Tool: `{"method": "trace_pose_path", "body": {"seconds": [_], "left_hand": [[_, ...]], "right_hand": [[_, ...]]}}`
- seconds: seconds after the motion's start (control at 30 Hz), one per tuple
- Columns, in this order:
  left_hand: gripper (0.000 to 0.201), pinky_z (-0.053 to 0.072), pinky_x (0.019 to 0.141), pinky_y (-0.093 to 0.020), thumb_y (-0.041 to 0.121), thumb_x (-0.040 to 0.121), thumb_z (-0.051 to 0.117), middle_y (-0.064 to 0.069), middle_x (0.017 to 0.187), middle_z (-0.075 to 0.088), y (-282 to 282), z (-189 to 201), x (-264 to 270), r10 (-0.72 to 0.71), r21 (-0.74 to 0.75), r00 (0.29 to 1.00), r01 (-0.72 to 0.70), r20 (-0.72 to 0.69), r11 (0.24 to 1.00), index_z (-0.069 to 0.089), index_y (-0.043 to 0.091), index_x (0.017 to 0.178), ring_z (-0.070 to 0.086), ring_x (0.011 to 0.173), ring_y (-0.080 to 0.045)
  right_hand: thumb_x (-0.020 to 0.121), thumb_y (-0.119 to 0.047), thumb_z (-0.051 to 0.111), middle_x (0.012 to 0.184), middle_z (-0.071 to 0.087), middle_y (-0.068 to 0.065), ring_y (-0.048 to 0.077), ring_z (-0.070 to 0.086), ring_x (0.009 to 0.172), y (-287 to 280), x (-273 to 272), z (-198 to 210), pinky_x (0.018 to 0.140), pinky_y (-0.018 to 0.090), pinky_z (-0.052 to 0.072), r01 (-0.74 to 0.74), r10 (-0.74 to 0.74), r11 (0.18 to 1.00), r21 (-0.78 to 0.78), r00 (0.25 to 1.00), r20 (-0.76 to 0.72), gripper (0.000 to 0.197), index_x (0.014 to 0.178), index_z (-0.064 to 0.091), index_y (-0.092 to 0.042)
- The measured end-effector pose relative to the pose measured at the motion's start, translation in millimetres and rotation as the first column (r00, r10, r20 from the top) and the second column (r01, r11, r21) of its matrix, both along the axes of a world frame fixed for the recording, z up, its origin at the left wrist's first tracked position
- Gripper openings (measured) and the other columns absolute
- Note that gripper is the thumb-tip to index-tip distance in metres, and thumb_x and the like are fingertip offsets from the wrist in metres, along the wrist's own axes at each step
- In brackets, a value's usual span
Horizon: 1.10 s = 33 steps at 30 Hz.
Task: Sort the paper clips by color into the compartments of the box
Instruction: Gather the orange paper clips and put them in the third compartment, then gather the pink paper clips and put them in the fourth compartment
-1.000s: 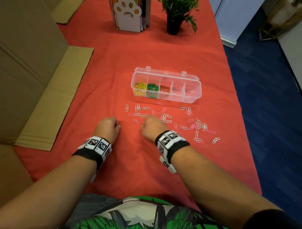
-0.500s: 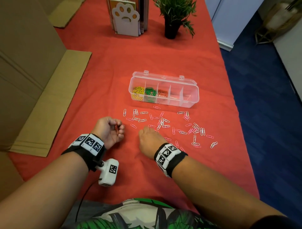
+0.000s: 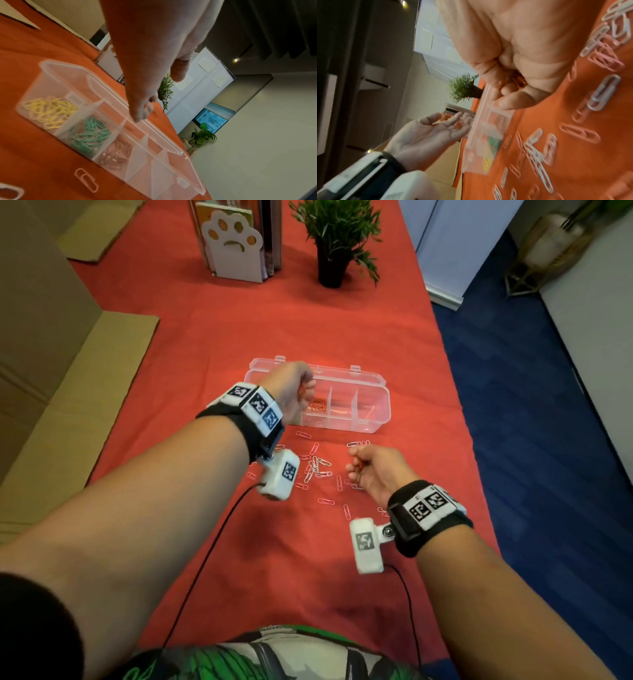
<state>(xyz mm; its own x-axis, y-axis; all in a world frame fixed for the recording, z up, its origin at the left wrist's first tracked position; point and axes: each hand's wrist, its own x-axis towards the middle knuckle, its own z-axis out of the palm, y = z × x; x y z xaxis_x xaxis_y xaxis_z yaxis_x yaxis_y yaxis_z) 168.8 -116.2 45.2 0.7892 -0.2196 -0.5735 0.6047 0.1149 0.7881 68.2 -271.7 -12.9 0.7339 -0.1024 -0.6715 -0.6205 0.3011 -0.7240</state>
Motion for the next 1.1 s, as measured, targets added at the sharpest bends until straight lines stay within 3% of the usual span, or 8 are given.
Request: {"method": "trace_pose_path", "body": {"seconds": [0.13,0.17,0.2,0.37,0.6,0.73,0.83,1.1], "left_hand": [[0.037,0.040,0.092,-0.039,0.013,0.081,0.046,-0.022,0.123,0.053,-11,-9,12,0.008,0.150,1.000,-0.009,0.009,0.989,0.051,-0.003,0.114,0.053,0.103,-0.029],[0.047,0.040,0.095,-0.039,0.012,0.082,0.046,-0.030,0.139,0.040,-10,-11,13,-0.004,0.205,1.000,-0.002,0.029,0.979,0.045,-0.008,0.125,0.031,0.131,-0.043],[0.048,0.043,0.092,-0.037,0.011,0.084,0.046,-0.034,0.139,0.036,-7,-12,14,-0.016,0.266,0.997,-0.007,0.082,0.964,0.042,-0.012,0.125,0.034,0.096,-0.015],[0.034,0.045,0.094,-0.033,0.003,0.084,0.047,-0.010,0.115,0.064,22,-24,-9,-0.030,0.465,0.953,-0.119,0.300,0.877,0.061,0.008,0.115,0.060,0.103,-0.022],[0.016,0.051,0.078,-0.030,0.007,0.081,0.061,-0.011,0.092,0.072,66,-69,-71,-0.118,0.624,0.937,-0.122,0.330,0.772,0.070,0.010,0.093,0.060,0.076,-0.015],[0.013,0.048,0.073,-0.025,0.008,0.079,0.064,-0.012,0.078,0.071,70,-83,-97,-0.236,0.688,0.935,-0.010,0.263,0.725,0.072,0.015,0.086,0.055,0.060,-0.012],[0.015,0.044,0.079,-0.019,0.011,0.079,0.066,-0.007,0.091,0.073,58,-85,-113,-0.339,0.726,0.911,0.067,0.236,0.684,0.073,0.012,0.091,0.064,0.079,-0.013],[0.023,0.045,0.091,-0.025,0.018,0.082,0.062,-0.006,0.106,0.070,13,-85,-133,-0.674,0.843,0.698,0.195,0.240,0.501,0.071,0.020,0.103,0.063,0.101,-0.022]], "right_hand": [[0.091,0.005,0.034,0.070,0.048,0.006,0.014,0.048,0.058,-13,14,12,0.045,0.019,0.043,-0.018,0.021,0.998,-0.064,0.998,0.052,0.023,0.082,0.052,-0.006],[0.090,0.008,0.033,0.070,0.048,0.006,0.014,0.047,0.057,-12,19,15,0.045,0.018,0.043,-0.059,0.070,0.987,-0.151,0.995,0.067,0.026,0.081,0.051,-0.007],[0.088,0.011,0.031,0.070,0.047,0.005,0.013,0.046,0.056,-11,27,15,0.045,0.018,0.043,-0.102,0.127,0.960,-0.262,0.989,0.079,0.030,0.079,0.050,-0.009],[0.078,0.009,0.037,0.080,0.058,0.001,0.022,0.059,0.077,13,66,25,0.077,0.039,0.054,-0.119,0.378,0.674,-0.729,0.903,0.203,0.035,0.076,0.055,-0.021],[0.082,0.010,0.041,0.130,0.053,0.017,0.031,0.053,0.118,61,91,36,0.101,0.036,0.044,-0.307,0.684,0.281,-0.909,0.728,-0.035,0.051,0.129,0.050,-0.007],[0.082,0.009,0.041,0.130,0.055,0.014,0.029,0.051,0.121,54,73,40,0.103,0.034,0.041,-0.236,0.672,0.299,-0.925,0.740,0.029,0.050,0.126,0.054,-0.009],[0.086,0.006,0.042,0.115,0.062,0.008,0.024,0.058,0.108,35,47,35,0.089,0.026,0.046,-0.295,0.669,0.322,-0.900,0.744,-0.005,0.035,0.111,0.062,-0.008],[0.088,-0.011,0.047,0.096,0.067,0.016,0.030,0.062,0.093,-10,-54,-8,0.075,0.028,0.044,-0.508,0.666,0.097,-0.856,0.672,-0.324,0.018,0.091,0.064,-0.004]]}}
